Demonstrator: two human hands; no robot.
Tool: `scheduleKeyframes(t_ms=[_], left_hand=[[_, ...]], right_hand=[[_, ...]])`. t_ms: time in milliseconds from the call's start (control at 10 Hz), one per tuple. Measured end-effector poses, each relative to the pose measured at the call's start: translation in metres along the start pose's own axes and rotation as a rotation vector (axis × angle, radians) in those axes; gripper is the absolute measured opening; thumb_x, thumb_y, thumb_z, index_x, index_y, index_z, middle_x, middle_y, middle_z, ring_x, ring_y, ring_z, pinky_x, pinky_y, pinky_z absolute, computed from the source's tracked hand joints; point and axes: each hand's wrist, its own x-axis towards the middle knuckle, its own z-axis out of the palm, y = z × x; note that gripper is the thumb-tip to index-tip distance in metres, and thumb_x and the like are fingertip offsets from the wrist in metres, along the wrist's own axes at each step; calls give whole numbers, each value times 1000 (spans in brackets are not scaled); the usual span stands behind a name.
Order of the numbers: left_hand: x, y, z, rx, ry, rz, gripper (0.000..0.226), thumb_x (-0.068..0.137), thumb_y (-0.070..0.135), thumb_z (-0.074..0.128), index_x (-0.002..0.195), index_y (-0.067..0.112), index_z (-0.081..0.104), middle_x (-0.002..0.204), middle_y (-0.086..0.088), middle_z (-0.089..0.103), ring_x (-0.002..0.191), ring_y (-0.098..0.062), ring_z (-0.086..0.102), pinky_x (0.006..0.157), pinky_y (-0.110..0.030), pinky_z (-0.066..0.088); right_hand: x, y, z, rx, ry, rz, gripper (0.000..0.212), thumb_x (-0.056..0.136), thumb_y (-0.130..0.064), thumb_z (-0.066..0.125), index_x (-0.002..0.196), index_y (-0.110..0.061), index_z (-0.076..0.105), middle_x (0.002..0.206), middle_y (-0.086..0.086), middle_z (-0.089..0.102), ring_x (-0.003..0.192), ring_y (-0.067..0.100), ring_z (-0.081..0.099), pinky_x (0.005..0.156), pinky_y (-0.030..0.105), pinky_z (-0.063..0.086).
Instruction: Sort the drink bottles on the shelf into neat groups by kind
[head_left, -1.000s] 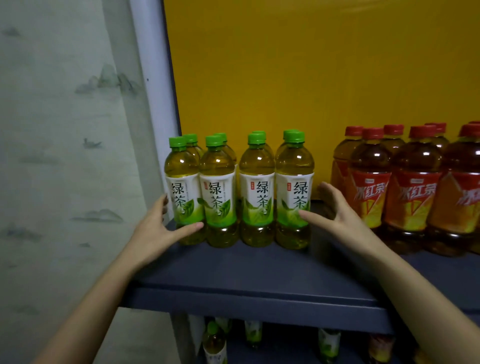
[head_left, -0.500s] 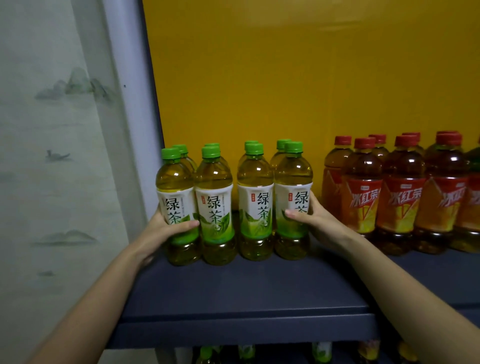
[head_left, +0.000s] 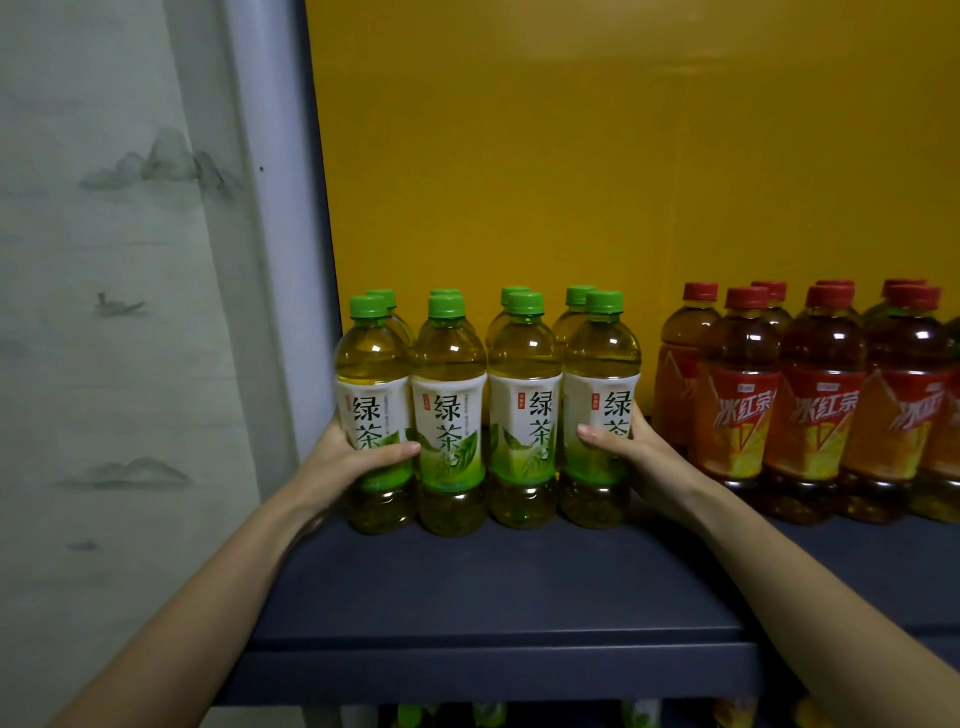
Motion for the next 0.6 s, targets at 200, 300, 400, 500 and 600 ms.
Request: scheduleKeyframes(t_ms=[200, 300, 400, 500, 600], left_hand=[[0, 0, 3, -24, 7, 5, 100, 24, 51, 90, 113, 22, 56, 103, 5, 72, 95, -14, 68, 72, -21, 55], [-2, 0, 2, -26, 4, 3, 94, 26, 51, 89, 110, 24, 58, 103, 5, 72, 96, -14, 68, 74, -22, 55], [-4, 0, 2, -25, 3, 4, 89, 28, 53, 89, 108, 24, 60, 104, 5, 72, 97, -14, 68, 74, -22, 55], [-8, 6, -1, 27, -20, -40, 82, 37, 46, 90, 111, 27, 57, 104, 7, 71, 97, -8, 67, 84, -26, 54], [-20, 16, -6, 136, -30, -97, 94, 35, 48, 90, 118, 33, 46, 110, 18, 61, 96, 8, 61, 84, -16, 49]], right_hand=[[1, 0, 0, -19, -9, 14, 96, 58, -32, 79, 140, -28, 29, 126, 1, 59, 111, 14, 61, 83, 28, 54], [-1, -1, 1, -22, -3, 24, 87, 66, -26, 73, 141, -28, 28, 125, -1, 59, 108, 11, 62, 78, 23, 55], [-5, -3, 2, -63, 8, 47, 84, 68, -31, 76, 139, -27, 31, 124, -3, 59, 109, 12, 61, 83, 26, 53], [-14, -7, 3, -36, 26, 97, 76, 71, -28, 73, 137, -26, 36, 128, 1, 57, 114, 15, 57, 94, 32, 48], [-33, -16, 6, -98, 106, 147, 81, 70, -27, 71, 141, -23, 32, 135, -3, 50, 117, 12, 52, 93, 28, 45]])
